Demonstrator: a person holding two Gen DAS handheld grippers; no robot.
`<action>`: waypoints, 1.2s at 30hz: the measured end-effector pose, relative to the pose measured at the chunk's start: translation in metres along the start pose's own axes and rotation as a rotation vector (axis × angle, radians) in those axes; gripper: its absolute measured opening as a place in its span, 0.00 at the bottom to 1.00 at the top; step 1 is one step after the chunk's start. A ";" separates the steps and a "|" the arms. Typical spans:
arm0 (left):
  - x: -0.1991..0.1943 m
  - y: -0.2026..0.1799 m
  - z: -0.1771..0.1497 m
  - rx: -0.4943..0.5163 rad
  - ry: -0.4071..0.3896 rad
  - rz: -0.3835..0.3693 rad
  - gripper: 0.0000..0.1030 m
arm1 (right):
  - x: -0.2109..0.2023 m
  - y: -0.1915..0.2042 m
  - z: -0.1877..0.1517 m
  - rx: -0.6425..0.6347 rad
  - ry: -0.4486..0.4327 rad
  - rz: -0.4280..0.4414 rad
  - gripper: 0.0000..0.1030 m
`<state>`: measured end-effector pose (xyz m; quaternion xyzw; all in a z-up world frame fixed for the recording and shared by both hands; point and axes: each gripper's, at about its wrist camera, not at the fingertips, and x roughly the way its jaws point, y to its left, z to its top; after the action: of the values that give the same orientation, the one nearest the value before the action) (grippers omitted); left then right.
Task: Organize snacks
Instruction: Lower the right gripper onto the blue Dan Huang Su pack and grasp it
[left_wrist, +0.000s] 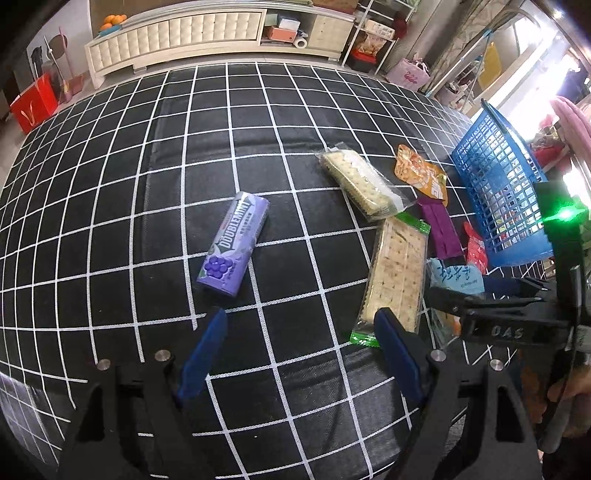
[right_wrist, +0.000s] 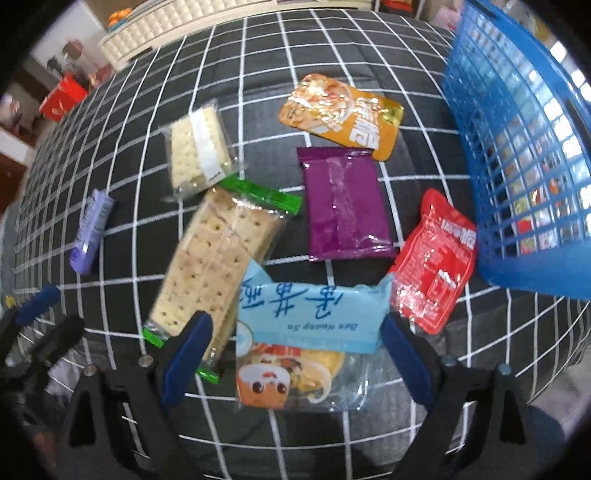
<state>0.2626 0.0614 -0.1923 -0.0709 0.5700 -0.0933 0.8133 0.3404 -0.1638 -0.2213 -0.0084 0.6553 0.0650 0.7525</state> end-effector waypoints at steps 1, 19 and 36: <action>-0.001 0.000 -0.001 0.001 0.000 0.001 0.78 | 0.002 0.002 -0.002 -0.017 -0.001 -0.016 0.92; -0.004 -0.029 -0.006 0.074 0.015 0.013 0.78 | -0.028 -0.030 -0.054 -0.110 -0.153 0.027 0.67; 0.051 -0.116 0.006 0.358 0.090 0.046 0.78 | -0.062 -0.070 -0.063 -0.032 -0.242 0.052 0.67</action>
<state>0.2774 -0.0628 -0.2110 0.0921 0.5815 -0.1776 0.7885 0.2774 -0.2450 -0.1744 0.0042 0.5588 0.0955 0.8238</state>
